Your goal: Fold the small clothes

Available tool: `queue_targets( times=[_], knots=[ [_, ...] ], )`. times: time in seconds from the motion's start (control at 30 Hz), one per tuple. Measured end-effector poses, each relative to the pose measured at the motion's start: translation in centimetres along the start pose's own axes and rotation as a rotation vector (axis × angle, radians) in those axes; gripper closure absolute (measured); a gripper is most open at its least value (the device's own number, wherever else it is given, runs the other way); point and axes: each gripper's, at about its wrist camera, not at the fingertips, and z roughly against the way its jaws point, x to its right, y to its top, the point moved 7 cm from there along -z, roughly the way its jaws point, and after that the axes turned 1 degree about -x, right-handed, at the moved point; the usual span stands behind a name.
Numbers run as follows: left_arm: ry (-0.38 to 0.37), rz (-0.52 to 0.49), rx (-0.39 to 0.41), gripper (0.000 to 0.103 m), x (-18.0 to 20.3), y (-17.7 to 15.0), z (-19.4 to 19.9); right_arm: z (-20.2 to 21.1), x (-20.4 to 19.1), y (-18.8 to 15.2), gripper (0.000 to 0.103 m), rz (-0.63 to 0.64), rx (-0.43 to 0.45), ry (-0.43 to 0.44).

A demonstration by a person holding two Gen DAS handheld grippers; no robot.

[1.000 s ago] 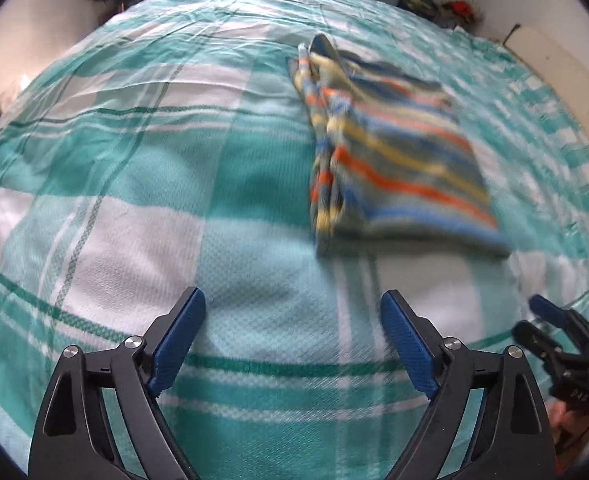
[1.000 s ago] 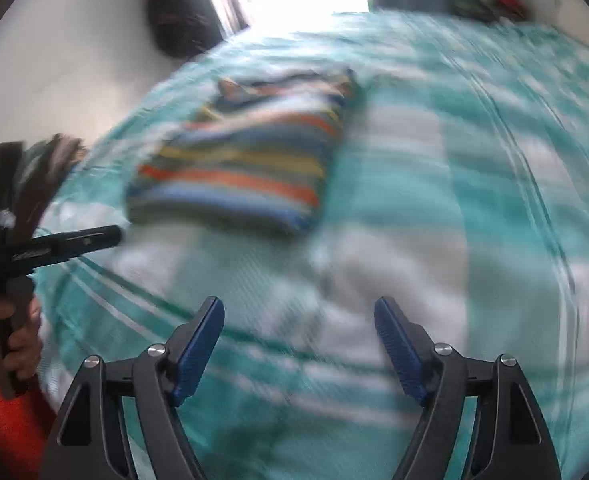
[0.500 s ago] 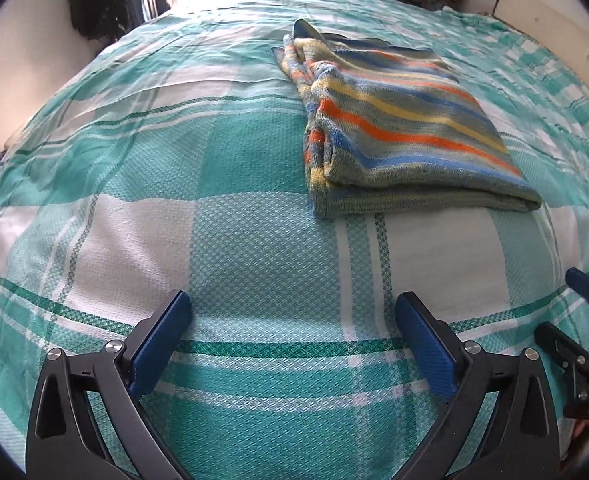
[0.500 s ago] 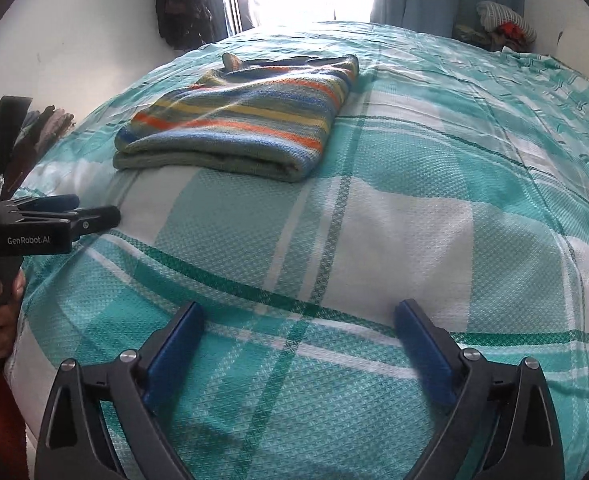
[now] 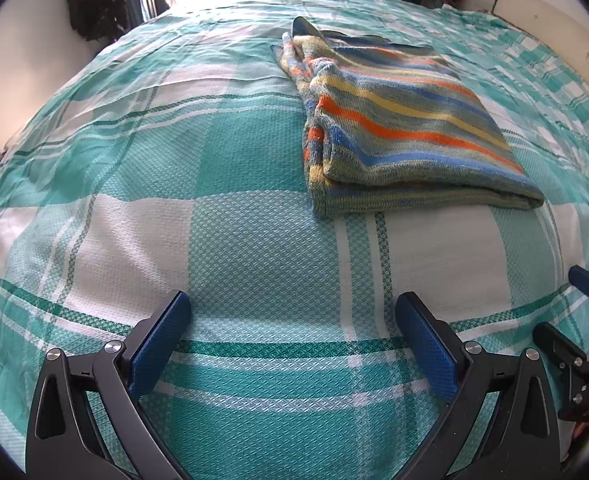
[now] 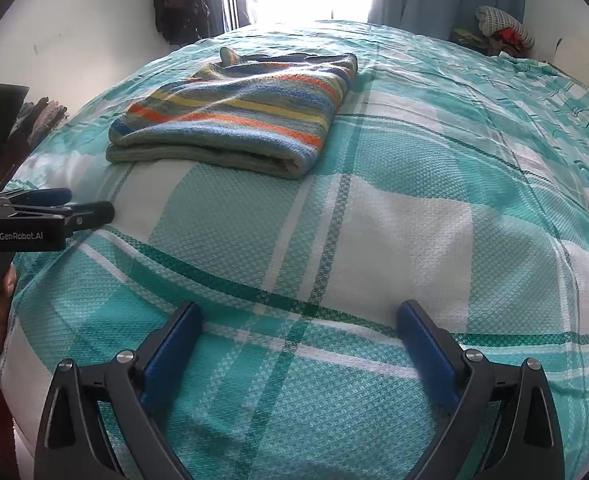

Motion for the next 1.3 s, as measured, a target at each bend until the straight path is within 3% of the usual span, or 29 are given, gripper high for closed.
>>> queue_targets(
  times=[1.07,1.13,1.2,1.27,1.3],
  knots=[
    [0.0,-0.002,-0.007,0.001,0.0,0.1,-0.2,-0.2,0.1,-0.1,0.003,-0.001,-0.012,-0.007],
    [-0.037,0.002,-0.042,0.001,-0.2,0.4,0.1,0.1,0.2,0.1,0.003,-0.019,-0.053,-0.005],
    [-0.145,0.035,-0.074,0.002,-1.0,1.4,1.4,0.7,0.4,0.9,0.004,-0.034,-0.1,0.031],
    [-0.261,0.124,-0.005,0.002,-2.7,3.5,3.0,2.2,1.4,3.2,0.006,-0.121,-0.048,0.16],
    [-0.303,0.173,0.038,0.002,-3.8,5.2,3.5,2.6,1.9,4.2,0.006,-0.148,-0.024,0.186]
  ],
)
